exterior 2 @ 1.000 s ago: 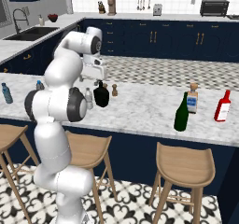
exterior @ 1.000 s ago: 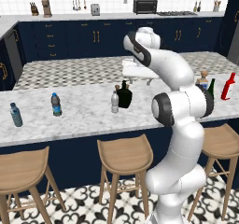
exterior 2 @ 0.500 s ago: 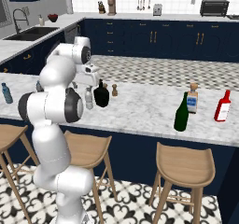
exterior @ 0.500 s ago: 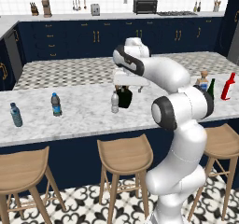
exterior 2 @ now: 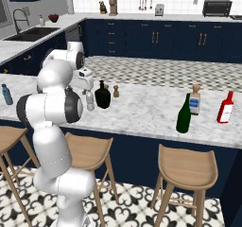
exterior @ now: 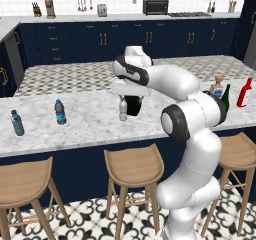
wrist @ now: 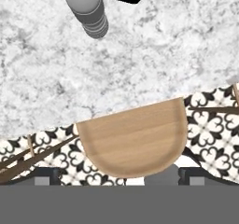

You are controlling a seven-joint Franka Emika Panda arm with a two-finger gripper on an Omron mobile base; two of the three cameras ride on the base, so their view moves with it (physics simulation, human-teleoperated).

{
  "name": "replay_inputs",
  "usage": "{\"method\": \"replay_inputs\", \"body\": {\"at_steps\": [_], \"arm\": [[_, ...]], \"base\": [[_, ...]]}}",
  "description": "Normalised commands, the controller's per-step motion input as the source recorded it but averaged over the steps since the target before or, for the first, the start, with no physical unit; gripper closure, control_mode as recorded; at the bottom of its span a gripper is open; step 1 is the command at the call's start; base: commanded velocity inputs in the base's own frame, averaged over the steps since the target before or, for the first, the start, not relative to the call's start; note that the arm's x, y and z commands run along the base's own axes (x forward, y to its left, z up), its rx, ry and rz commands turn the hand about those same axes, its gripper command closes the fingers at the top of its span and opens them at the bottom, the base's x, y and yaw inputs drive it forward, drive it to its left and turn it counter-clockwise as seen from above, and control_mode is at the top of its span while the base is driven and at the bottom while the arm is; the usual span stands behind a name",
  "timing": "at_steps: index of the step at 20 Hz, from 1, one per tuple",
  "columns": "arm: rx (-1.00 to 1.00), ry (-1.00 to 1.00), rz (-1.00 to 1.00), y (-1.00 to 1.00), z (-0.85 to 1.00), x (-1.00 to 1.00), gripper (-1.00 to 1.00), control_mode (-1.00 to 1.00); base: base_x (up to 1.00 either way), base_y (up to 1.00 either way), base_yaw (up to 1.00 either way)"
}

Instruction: Move the plastic bottles in the middle to the plastics group, and the glass bottles in the middle to the glass group.

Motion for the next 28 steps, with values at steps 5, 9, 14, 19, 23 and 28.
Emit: {"method": "replay_inputs", "body": {"at_steps": [5,9,14,19,23,28], "arm": [[0.0,-0.01,0.0,0.0,-0.04,0.29,-1.0,-1.0],[0.0,0.0,0.0,0.0,0.0,0.38,-1.0,-1.0],[0.0,0.0,0.0,0.08,0.0,0.54,-1.0,-1.0],[-0.02,0.0,0.0,0.0,-0.17,0.39,-1.0,-1.0],[-0.03,0.0,0.0,0.0,-0.32,0.34,-1.0,-1.0],[0.0,0.0,0.0,-0.01,-0.16,0.23,-1.0,-1.0]], "base": [[0.0,0.0,0.0],[0.0,0.0,0.0],[0.0,0.0,0.0],[0.0,0.0,0.0],[0.0,0.0,0.0],[0.0,0.0,0.0]]}}
